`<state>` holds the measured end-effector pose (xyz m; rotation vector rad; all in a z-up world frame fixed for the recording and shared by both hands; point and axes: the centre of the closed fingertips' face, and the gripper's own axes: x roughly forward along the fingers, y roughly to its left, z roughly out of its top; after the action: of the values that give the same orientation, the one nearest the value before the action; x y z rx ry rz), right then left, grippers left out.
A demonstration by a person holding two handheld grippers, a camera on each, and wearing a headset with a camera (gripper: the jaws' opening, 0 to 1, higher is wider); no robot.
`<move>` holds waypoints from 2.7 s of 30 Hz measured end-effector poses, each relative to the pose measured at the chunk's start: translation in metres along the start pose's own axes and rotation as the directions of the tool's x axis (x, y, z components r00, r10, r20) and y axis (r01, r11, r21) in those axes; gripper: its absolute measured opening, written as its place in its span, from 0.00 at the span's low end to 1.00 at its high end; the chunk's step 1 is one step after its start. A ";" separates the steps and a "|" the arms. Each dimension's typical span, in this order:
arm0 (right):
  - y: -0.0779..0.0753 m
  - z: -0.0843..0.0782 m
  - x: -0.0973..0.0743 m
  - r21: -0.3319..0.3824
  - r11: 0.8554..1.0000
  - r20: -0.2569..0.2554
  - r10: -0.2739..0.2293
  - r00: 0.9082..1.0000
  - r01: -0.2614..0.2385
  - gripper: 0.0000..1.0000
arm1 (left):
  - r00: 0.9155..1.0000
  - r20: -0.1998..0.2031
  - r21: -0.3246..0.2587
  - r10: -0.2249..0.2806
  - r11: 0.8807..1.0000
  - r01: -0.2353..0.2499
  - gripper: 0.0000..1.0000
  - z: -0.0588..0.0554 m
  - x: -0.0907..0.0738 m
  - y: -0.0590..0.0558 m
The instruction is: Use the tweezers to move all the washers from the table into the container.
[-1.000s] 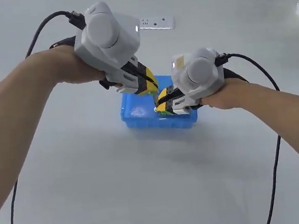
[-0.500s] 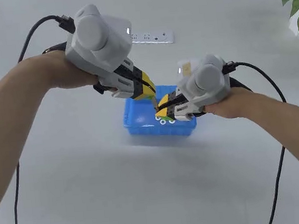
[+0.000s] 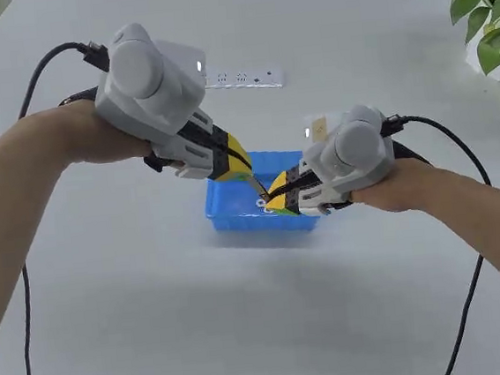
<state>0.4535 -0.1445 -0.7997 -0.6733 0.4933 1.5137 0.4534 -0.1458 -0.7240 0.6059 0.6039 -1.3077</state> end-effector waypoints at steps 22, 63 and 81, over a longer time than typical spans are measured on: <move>0.032 -0.027 -0.006 -0.030 0.998 -0.074 0.053 0.996 -0.055 0.04 | 0.998 -0.033 0.004 -0.059 0.998 0.059 0.05 -0.023 0.018 -0.037; 0.070 -0.058 0.016 -0.006 0.996 -0.164 0.082 0.983 -0.084 0.03 | 0.961 -0.259 0.125 -0.096 0.983 0.132 0.06 -0.100 0.065 -0.071; 0.082 -0.077 0.035 0.022 0.997 -0.172 0.082 0.982 -0.079 0.04 | 0.956 -0.266 0.063 -0.125 0.987 0.147 0.06 -0.123 0.083 -0.079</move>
<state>0.3809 -0.1754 -0.8872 -0.7849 0.6701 1.5327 0.3803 -0.1280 -0.8742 0.8251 0.8233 -1.3978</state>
